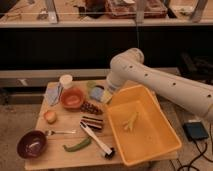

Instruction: Wipe tray with sponge

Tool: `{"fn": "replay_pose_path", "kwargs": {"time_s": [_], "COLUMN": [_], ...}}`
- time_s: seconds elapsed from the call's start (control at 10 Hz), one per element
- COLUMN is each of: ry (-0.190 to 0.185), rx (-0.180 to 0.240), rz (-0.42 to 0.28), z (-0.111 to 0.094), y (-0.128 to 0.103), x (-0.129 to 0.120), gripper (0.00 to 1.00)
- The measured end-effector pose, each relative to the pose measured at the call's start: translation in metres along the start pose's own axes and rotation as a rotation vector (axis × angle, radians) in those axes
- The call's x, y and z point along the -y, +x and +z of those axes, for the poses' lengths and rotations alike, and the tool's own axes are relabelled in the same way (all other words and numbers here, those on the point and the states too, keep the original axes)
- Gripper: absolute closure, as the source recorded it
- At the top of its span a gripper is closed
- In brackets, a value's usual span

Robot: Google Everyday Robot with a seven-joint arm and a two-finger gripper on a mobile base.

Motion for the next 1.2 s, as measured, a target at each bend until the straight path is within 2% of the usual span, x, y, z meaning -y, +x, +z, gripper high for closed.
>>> {"fn": "replay_pose_path", "kwargs": {"time_s": [0.3, 0.4, 0.6, 0.7, 1.0, 1.2], "ry": [0.037, 0.049, 0.066, 0.071, 0.057, 0.036], "rx": [-0.063, -0.097, -0.152, -0.167, -0.185, -0.156], "rz": [0.154, 0.224, 0.355, 0.417, 0.507, 0.530], "z": [-0.016, -0.018, -0.010, -0.003, 0.012, 0.022], "y": [0.068, 0.101, 0.155, 0.176, 0.214, 0.217], "x": [0.018, 0.023, 0.024, 0.019, -0.006, -0.038], "gripper": [1.00, 1.00, 1.00, 1.00, 1.00, 1.00]}}
